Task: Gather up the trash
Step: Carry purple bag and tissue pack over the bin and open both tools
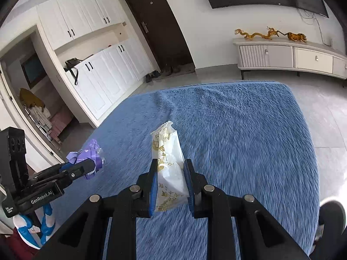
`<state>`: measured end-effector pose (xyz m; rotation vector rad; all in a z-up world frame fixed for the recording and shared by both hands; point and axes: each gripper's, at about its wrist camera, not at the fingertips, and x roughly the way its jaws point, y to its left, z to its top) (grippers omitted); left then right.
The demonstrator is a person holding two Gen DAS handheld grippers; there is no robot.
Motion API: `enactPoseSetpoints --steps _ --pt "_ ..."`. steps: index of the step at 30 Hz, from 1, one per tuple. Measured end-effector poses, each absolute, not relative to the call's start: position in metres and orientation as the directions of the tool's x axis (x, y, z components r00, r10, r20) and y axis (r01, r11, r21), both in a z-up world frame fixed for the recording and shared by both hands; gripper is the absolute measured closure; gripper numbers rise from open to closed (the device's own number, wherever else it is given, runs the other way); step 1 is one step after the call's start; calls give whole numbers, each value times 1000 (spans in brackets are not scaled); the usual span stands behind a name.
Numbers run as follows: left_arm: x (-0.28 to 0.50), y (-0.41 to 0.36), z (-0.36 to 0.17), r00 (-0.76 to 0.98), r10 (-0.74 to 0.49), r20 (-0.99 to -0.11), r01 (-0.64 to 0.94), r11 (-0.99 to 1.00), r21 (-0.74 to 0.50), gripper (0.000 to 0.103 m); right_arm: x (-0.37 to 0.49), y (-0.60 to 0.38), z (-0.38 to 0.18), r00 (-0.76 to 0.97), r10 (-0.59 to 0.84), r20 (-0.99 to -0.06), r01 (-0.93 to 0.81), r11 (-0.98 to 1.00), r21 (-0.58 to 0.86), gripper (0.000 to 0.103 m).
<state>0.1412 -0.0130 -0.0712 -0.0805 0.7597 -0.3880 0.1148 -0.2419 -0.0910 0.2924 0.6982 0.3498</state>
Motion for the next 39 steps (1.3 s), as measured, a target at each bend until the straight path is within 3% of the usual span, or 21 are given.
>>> enactPoseSetpoints --steps 22,32,39 --pt "27 -72 -33 662 -431 -612 451 882 -134 71 -42 -310 -53 832 290 -472 -83 908 412 82" --pt "11 -178 -34 528 -540 -656 640 760 -112 71 -95 -401 -74 873 136 -468 115 876 469 82" --pt "5 -293 -46 400 -585 -705 780 622 -74 71 -119 -473 -106 870 32 -493 263 815 517 82"
